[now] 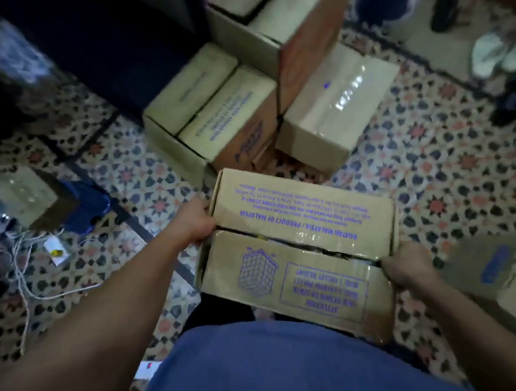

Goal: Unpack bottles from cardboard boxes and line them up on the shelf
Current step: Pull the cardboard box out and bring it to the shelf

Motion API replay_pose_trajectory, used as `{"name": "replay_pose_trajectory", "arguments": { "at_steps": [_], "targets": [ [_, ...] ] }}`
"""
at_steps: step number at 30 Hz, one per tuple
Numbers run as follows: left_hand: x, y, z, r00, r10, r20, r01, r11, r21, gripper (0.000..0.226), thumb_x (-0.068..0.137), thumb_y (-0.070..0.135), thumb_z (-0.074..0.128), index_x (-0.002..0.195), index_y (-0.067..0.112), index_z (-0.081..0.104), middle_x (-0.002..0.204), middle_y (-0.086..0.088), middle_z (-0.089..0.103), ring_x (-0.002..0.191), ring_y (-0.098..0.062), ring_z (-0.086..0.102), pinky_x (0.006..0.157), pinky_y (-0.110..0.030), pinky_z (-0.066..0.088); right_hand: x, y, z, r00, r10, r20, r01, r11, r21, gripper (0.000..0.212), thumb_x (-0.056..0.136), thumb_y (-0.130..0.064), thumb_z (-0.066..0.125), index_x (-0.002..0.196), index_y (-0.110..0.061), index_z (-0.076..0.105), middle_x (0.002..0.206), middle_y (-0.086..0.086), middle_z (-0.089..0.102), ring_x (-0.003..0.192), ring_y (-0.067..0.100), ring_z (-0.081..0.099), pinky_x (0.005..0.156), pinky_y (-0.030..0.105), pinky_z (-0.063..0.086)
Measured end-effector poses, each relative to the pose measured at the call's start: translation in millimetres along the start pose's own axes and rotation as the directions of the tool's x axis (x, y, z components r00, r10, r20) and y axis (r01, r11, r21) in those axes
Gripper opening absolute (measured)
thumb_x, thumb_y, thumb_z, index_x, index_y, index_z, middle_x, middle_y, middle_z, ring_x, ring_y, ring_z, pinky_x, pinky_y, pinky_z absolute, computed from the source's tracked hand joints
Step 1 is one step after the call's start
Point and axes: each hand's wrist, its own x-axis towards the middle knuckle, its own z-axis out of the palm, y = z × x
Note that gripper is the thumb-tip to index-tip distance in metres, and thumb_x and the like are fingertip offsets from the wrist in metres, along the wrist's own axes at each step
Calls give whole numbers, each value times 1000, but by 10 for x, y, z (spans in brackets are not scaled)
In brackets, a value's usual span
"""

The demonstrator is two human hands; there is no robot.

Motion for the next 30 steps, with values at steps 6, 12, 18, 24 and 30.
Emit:
{"name": "replay_pose_trajectory", "arguments": {
  "at_steps": [6,12,18,24,30],
  "targets": [
    [-749,-584,-596,979,-82,-188,53,986,-155,23,85,26,75,104,12,74,104,-12,72,94,-30,68,76,-40,58,-407,-857,-436,973,-231,8,231,970,-74,12,80,-13,66,87,-4,68,82,11,68,75,28,65,65,36,57],
    [-1248,-1378,-1141,924,-225,-309,113,933,-343,12,84,19,76,87,8,75,89,-11,74,75,-21,65,63,-31,52,-1026,-2024,-494,895,-442,53,444,882,-159,15,86,-5,62,72,0,59,80,21,66,74,39,69,57,42,61],
    [-1605,-2162,-1650,871,-324,-370,117,867,-484,10,85,17,73,77,13,72,88,-10,75,83,-29,69,71,-36,55,-1554,-3134,-210,811,-570,132,582,761,-288,15,89,-15,63,93,-1,66,96,21,69,83,34,68,57,30,52],
    [-1482,-2873,-2216,810,-476,-342,187,762,-620,22,83,7,71,62,11,65,60,-3,67,61,-23,64,57,-30,54,-1867,-4281,248,758,-617,213,652,702,-287,12,87,-6,57,76,-5,55,87,17,63,69,33,65,33,28,47],
    [-1081,-3391,-2696,763,-557,-326,237,712,-661,13,78,11,75,66,8,70,63,-8,72,67,-27,69,55,-35,60,-1807,-5299,673,712,-621,328,700,668,-252,13,83,-10,61,83,1,68,76,20,71,61,37,71,43,40,57]
  ]
}}
